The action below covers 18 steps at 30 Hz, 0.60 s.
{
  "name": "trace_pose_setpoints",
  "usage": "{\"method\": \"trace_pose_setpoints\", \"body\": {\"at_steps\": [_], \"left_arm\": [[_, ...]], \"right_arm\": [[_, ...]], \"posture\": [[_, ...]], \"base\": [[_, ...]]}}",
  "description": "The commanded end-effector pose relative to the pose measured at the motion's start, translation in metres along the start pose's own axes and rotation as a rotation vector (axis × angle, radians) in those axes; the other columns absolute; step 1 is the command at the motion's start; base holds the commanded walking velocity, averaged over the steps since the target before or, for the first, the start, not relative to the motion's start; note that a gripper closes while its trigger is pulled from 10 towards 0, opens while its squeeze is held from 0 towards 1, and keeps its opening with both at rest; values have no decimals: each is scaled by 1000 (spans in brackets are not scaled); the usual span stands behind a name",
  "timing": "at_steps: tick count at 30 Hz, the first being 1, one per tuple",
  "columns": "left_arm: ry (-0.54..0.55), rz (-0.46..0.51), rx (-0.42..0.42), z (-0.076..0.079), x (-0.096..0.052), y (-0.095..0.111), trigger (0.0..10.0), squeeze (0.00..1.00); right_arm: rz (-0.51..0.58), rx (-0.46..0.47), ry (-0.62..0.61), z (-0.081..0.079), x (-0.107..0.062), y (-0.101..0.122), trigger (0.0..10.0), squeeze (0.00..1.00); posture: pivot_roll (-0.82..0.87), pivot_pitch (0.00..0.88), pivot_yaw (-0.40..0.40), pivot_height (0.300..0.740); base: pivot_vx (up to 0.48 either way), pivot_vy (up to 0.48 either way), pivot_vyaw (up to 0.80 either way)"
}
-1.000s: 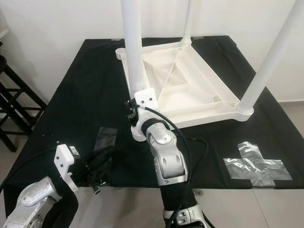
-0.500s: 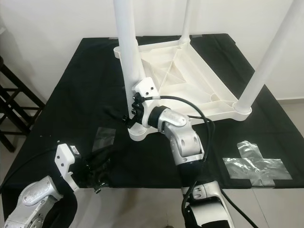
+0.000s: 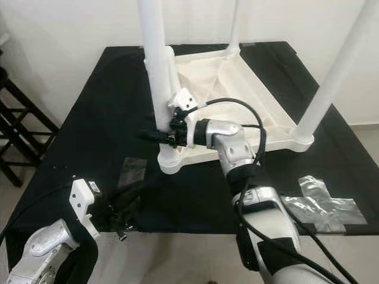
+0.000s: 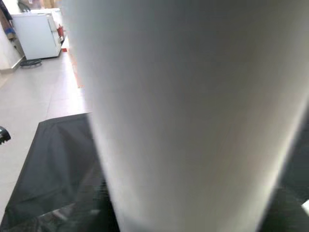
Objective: Building children table
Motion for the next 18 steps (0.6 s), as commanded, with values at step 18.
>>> {"method": "trace_pose_setpoints", "body": {"at_steps": [18], "left_arm": [[-7,-16,-1,1,-5,-3,0,0]], "right_arm": [[34,186,-844,-38,-12,-59,0,0]], "posture": [[18,86,15,740]], "base": [[0,0,0]]}}
Point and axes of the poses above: a point about 5 cm out from each wrist's last joint towards the gripper, its own x axis pointing out of the wrist towards the gripper, its own y axis along the axis of the wrist's last joint, z = x × y, the point moved 1 cm from there along x, pointing out of the wrist towards the gripper, and after that the axes turned 9 degrees about x, right-handed, at the moved point
